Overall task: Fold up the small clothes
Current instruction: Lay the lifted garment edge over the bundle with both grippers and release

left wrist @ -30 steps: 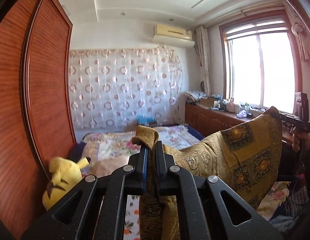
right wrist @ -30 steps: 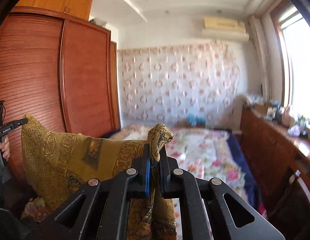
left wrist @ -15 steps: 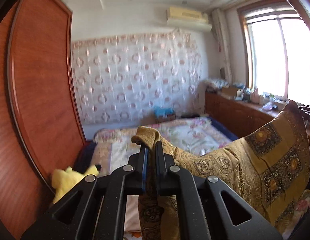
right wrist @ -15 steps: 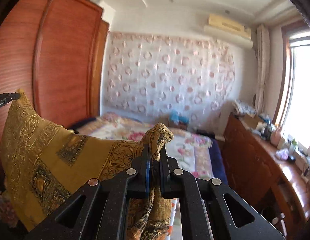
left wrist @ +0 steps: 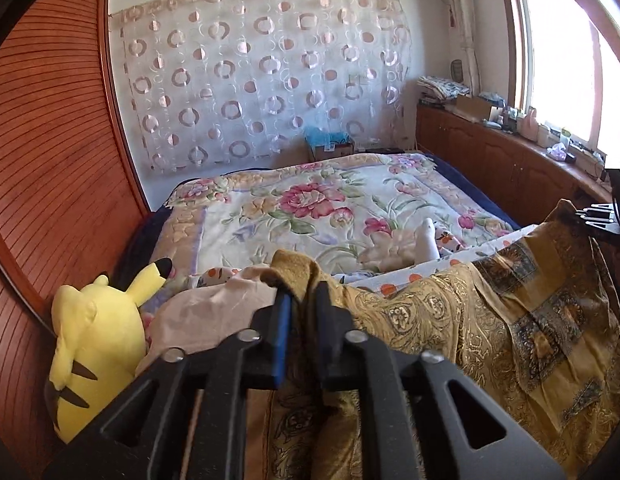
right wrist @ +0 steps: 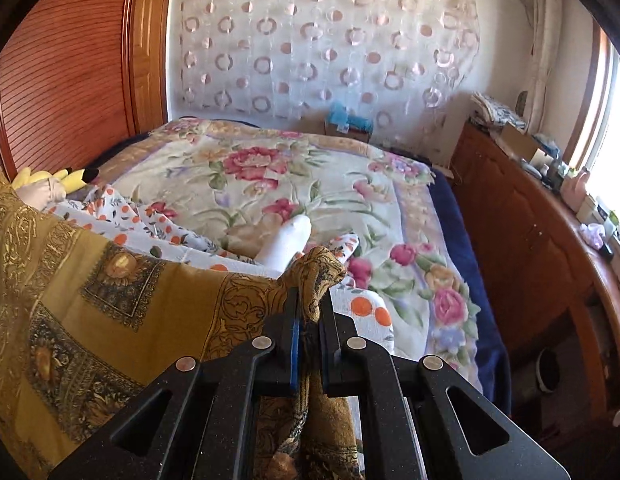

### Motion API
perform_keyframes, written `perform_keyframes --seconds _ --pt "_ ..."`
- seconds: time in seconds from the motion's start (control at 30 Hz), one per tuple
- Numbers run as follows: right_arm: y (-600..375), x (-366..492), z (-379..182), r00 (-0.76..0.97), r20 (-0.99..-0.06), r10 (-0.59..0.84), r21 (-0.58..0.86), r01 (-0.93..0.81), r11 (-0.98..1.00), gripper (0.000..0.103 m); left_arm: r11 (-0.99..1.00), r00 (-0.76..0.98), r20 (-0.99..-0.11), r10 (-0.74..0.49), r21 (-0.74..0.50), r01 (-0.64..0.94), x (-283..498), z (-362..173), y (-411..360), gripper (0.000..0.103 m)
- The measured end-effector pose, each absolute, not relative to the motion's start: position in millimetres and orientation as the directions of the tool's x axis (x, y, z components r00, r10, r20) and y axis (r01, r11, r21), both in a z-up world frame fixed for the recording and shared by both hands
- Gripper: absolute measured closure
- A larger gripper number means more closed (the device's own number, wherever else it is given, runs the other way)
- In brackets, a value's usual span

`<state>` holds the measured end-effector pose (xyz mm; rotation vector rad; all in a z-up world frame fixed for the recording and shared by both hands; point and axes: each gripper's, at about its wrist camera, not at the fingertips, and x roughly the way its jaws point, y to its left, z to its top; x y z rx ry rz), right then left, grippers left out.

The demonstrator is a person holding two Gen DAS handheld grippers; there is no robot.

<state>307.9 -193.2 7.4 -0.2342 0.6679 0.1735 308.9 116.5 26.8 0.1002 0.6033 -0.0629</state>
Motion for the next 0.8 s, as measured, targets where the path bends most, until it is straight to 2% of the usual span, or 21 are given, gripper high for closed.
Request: perform_keyframes --seconds 0.1,0.13,0.17,0.23,0.27,0.3,0.33,0.43,0.6,0.8 --pt "-205.4 315.9 15.3 0.761 -0.644 0.078 -0.149 -0.225 0.963 0.096 0.990 0.820 -0.570 -0.041 0.085 0.109 305.4 28.4 118.0 0.058" --pt "-215.4 313.2 21.9 0.756 -0.649 0.080 -0.140 -0.222 0.965 0.095 0.990 0.818 -0.573 -0.044 0.084 0.112 306.2 30.1 116.8 0.057" --pt "-218.8 313.6 24.7 0.750 -0.656 0.085 -0.127 -0.220 0.967 0.091 0.990 0.814 -0.580 -0.040 0.085 0.109 307.0 30.0 117.0 0.055" --pt "-227.0 316.7 22.8 0.747 -0.661 0.075 -0.118 -0.202 0.972 0.075 0.990 0.808 -0.588 -0.042 0.087 0.115 299.7 31.2 116.6 0.045" --pt "-227.7 313.5 23.7 0.749 -0.659 0.074 -0.115 -0.197 0.974 0.071 0.989 0.808 -0.587 -0.051 0.086 0.124 294.9 32.5 115.1 0.034" --pt "-228.5 311.5 23.3 0.750 -0.657 0.077 -0.112 -0.198 0.974 0.060 0.987 0.808 -0.585 -0.066 0.080 0.139 288.6 32.5 114.3 0.029" --pt "-228.8 305.7 24.4 0.751 -0.655 0.081 -0.111 -0.201 0.973 0.054 0.984 0.799 -0.595 -0.087 0.072 0.160 282.3 31.6 112.6 0.028" --pt "-229.6 285.1 25.3 0.746 -0.662 0.074 -0.123 -0.205 0.971 0.054 0.980 0.784 -0.611 -0.115 0.059 0.189 259.9 26.6 105.8 0.027" --pt "-239.8 245.4 26.6 0.751 -0.650 0.115 -0.065 -0.206 0.976 0.054 0.976 0.766 -0.620 -0.167 0.005 0.216 221.2 16.1 96.3 0.027" --pt "-249.3 201.4 22.2 0.737 -0.657 0.157 -0.030 -0.234 0.972 0.054 0.977 0.765 -0.618 -0.178 -0.018 0.212 183.9 8.3 88.1 0.027"
